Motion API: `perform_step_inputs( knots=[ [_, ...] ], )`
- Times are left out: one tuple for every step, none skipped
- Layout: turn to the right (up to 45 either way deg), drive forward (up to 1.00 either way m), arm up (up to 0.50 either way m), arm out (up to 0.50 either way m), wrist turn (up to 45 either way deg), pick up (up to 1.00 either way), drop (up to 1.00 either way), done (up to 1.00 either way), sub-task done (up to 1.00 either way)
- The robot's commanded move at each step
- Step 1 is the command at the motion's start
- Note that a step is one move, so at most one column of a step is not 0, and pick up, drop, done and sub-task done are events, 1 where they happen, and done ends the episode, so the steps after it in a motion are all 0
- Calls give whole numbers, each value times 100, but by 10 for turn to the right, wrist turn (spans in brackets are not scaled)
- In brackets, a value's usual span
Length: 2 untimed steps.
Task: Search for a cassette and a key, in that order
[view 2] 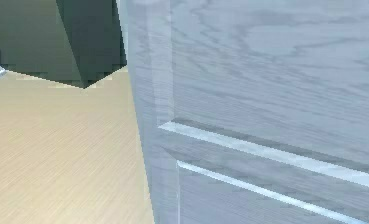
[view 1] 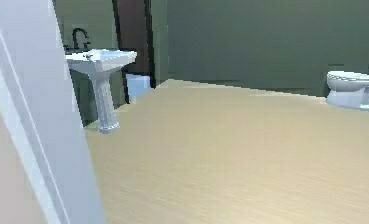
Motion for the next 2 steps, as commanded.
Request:
perform_step_inputs(
  knots=[
    [0, 5, 0, 0, 0, 0, 0, 0, 0],
    [30, 0, 0, 0, 0, 0, 0, 0, 0]
  ],
)
